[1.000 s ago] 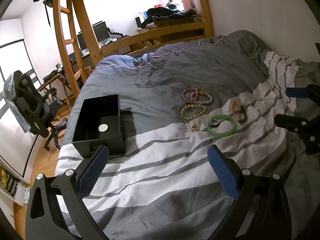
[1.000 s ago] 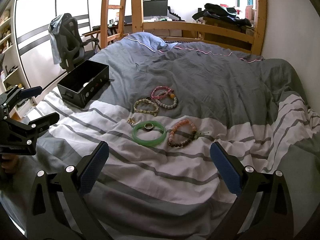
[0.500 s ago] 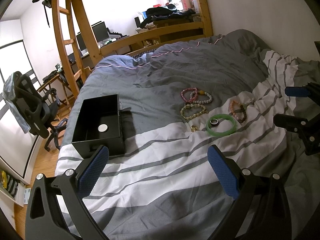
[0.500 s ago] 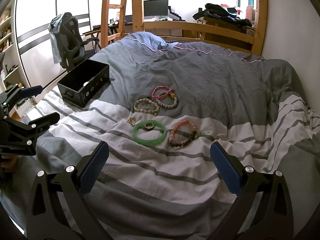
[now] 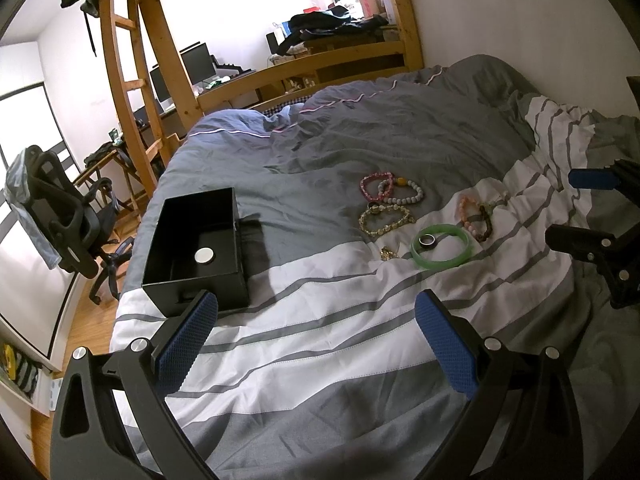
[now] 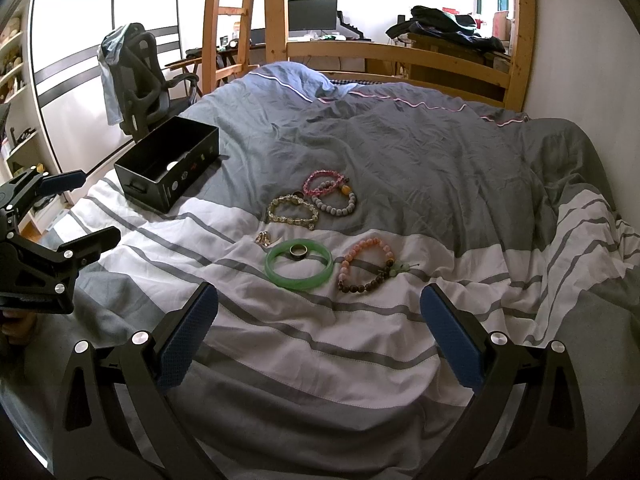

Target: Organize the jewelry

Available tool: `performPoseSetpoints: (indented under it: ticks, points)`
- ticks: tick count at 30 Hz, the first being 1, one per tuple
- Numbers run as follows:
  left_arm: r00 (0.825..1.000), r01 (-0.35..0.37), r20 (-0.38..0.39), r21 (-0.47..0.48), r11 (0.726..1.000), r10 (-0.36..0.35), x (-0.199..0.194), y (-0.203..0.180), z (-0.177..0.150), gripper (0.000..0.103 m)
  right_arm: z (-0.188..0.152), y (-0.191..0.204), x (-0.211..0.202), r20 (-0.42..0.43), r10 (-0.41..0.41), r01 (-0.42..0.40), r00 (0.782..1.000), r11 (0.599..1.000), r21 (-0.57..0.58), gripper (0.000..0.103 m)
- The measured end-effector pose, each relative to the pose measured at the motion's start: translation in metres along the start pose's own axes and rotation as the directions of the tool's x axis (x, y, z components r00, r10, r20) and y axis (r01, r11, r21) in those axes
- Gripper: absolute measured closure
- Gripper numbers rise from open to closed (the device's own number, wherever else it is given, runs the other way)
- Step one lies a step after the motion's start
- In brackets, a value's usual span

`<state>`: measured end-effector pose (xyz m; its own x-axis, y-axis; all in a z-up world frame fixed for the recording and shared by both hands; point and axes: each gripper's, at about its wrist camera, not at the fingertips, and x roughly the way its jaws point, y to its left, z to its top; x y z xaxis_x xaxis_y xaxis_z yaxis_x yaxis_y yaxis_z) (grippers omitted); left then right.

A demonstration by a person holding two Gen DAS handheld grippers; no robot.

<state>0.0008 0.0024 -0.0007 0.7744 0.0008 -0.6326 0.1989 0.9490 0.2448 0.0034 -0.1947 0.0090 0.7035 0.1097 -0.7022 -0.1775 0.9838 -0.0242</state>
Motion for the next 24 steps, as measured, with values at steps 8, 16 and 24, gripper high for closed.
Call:
performPoseSetpoints:
  ticks: [8,16,24]
  points:
    - [1.0,-0.001,-0.002,-0.001,1.0,0.001,0.0,-0.0009,0.0007,0.005,0.0001,0.0001,0.0003,0.0,0.0,0.0,1.0,1.0,-0.001,0.003]
    - [1.0,0.0,-0.006,0.005,1.0,0.0,0.0023,-0.0038,-0.004,0.005,0.0003,0.0004,0.0004,-0.002,-0.001,0.001,1.0,1.0,-0.002,0.003]
    - [1.0,0.007,-0.024,0.013,1.0,-0.007,0.0086,-0.0057,-0.0058,0.005,-0.0023,0.0,0.0025,-0.006,-0.001,0.001,1.0,1.0,-0.005,0.003]
